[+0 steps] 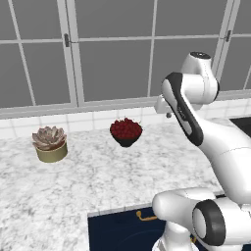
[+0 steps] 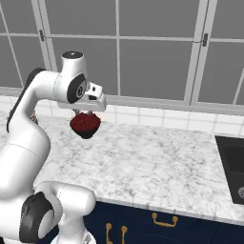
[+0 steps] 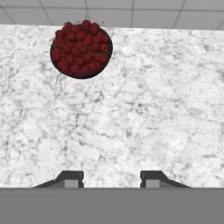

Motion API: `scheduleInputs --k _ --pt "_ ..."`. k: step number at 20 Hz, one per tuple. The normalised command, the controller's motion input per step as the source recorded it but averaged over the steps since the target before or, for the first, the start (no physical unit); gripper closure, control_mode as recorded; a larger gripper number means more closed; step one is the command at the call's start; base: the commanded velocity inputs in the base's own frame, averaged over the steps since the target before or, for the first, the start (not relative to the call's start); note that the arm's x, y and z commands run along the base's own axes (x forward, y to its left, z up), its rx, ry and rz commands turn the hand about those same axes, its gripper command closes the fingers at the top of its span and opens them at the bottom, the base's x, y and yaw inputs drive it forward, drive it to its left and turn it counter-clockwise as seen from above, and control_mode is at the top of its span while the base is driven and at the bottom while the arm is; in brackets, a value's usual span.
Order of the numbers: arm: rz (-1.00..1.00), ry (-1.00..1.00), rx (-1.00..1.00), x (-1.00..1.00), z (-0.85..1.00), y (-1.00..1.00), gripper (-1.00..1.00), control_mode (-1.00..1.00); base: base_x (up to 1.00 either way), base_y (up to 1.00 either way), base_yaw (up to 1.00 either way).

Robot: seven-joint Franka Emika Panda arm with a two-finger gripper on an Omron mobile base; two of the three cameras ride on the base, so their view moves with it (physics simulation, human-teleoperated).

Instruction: Take a straw from the drawer in front and place it inside the glass cup on the dining counter.

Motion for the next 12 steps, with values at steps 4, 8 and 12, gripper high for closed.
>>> scheduleInputs --k 4,8,12 --pt "0.01 -0.05 0.00 -0.45 -0.04 0.00 -1.00 -1.00 0.00 0.00 0.00" --pt "0.00 0.00 0.00 -0.67 -0.33 0.00 -1.00 -1.00 0.00 0.00 0.00" --pt "0.00 0.00 0.00 -0.60 -0.48 0.00 -1.00 -1.00 0.00 0.00 0.00"
